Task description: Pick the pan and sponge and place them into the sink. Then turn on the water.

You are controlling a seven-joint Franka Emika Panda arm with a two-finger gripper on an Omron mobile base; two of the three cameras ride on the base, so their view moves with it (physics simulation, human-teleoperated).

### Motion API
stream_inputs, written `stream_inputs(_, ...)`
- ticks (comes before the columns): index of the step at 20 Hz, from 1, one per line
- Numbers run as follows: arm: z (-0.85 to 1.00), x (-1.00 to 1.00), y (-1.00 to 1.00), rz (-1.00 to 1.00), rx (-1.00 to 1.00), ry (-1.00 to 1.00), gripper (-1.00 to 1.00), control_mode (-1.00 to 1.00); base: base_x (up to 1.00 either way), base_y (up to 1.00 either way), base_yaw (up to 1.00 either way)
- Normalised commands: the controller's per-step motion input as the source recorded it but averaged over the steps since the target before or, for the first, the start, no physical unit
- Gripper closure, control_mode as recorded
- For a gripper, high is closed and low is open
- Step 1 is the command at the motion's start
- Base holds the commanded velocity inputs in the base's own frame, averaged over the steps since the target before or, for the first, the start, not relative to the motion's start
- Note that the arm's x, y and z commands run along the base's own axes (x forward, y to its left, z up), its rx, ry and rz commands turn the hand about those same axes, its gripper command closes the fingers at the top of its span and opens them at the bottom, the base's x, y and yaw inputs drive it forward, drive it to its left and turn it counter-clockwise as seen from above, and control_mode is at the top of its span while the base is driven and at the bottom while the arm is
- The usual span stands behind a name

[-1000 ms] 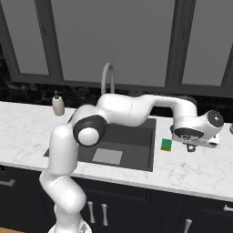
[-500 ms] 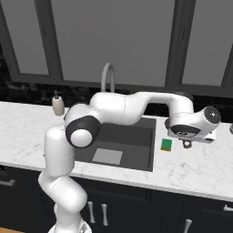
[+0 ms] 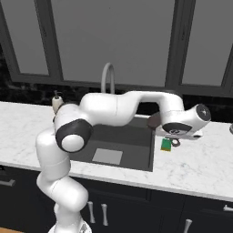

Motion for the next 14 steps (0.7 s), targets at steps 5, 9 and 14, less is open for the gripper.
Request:
stream_inputs(5,-0.01,-0.14,0.73,0.12,0.03,0.04,1.00,-1.00,0.00,0.00,0.00)
stream_inputs(9,-0.06,-0.26,0.83,0.12,0.03,0.07,1.00,-1.00,0.00,0.00,0.00)
stream_inputs(14,-0.10,-0.28,0.77,0.13,0.07,0.10,1.00,-1.00,0.00,0.00,0.00)
